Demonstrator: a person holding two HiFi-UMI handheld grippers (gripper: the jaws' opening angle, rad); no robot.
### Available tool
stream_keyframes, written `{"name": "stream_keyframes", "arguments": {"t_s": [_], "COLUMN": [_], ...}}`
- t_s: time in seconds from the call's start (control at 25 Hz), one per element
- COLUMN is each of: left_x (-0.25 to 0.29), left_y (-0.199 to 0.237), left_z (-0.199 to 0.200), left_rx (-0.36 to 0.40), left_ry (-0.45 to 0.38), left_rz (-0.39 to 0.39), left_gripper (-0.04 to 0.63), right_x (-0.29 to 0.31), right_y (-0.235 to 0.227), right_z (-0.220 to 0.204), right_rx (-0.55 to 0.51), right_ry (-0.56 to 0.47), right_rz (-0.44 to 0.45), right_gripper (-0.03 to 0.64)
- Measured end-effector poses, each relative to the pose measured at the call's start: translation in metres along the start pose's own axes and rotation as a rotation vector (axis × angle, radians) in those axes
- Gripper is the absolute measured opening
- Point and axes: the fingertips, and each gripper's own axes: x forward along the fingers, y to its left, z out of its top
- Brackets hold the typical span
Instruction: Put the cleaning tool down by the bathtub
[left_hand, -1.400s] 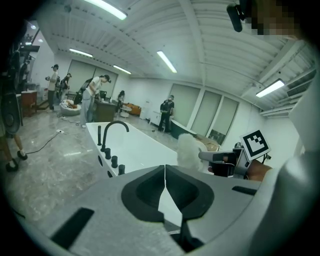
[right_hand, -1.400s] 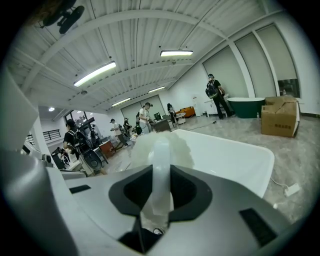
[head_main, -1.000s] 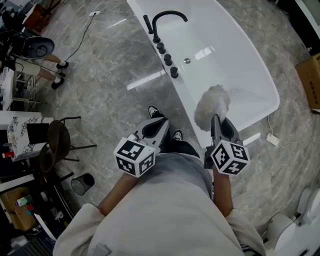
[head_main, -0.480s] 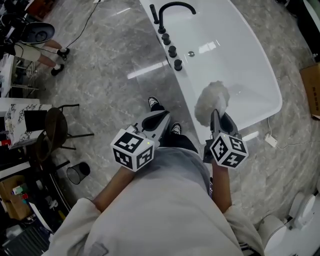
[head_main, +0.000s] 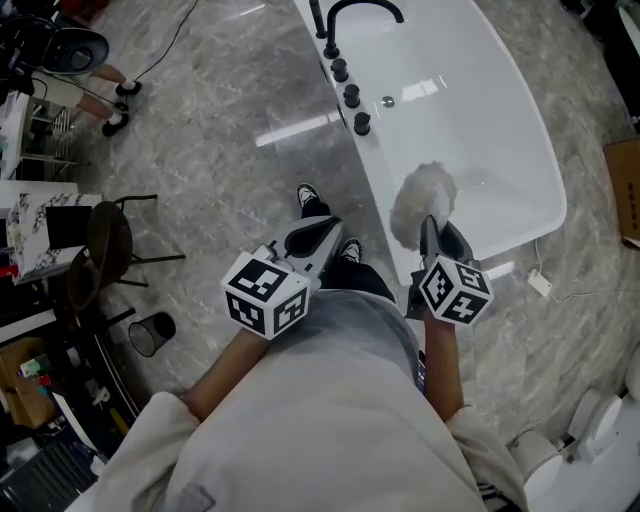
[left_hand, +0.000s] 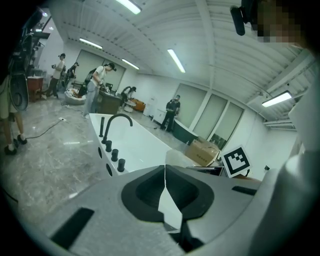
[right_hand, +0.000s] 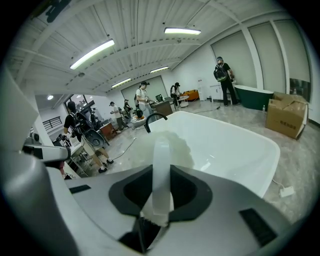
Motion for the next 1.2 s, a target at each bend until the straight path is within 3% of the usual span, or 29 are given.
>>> {"name": "stream_keyframes", "arguments": {"t_s": [1.2], "left_x": [-0.012], "left_y": [0.02], "left_z": [-0.003], "left_rx": [-0.022], "left_ry": [-0.01], "left_rz": [0.001], "left_gripper": [0.009], "right_x": [0.045], "right_y": [-0.015], "right_z": [-0.09], "right_rx": [-0.036], "right_ry": [0.245], "right_rz": [-0.024], "right_gripper": [0.077]}}
